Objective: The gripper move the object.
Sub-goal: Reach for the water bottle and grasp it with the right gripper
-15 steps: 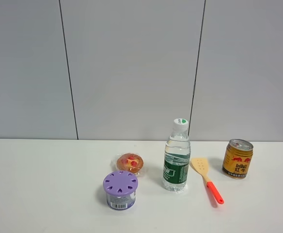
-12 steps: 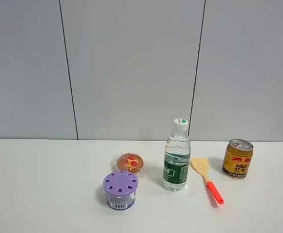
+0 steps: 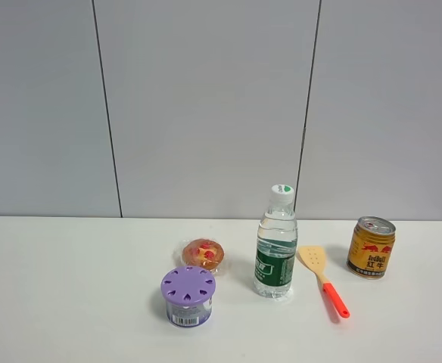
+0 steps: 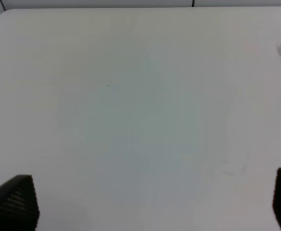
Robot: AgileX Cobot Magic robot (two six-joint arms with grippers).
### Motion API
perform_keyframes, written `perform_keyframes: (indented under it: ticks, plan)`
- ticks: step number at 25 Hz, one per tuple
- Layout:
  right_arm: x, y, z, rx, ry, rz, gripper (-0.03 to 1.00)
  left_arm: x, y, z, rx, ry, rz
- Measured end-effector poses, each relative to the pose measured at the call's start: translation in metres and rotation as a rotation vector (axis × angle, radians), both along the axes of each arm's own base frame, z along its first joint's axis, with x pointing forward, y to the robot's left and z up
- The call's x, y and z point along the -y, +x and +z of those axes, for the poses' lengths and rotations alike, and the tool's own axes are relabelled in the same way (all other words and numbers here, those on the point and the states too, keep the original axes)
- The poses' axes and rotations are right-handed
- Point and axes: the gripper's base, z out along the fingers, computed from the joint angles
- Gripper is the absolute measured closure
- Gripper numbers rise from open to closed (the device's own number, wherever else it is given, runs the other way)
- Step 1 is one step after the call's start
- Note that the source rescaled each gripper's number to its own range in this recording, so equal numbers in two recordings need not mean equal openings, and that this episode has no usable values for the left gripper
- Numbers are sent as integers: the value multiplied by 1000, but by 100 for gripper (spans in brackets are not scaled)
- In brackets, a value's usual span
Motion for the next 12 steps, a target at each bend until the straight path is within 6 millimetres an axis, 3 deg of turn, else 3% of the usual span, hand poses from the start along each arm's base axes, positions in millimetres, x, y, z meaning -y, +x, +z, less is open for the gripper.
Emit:
perform_keyframes:
  ticks: [5, 7, 12]
  plan:
    - [-2, 0, 1, 9, -11, 24, -3, 0, 0, 0, 0, 0, 0]
    - [-4, -3, 11, 53, -14, 53, -3, 0, 0, 0, 0, 0, 0]
    - [-8, 1, 68, 179, -54, 137, -3, 0, 0, 0, 0, 0, 0]
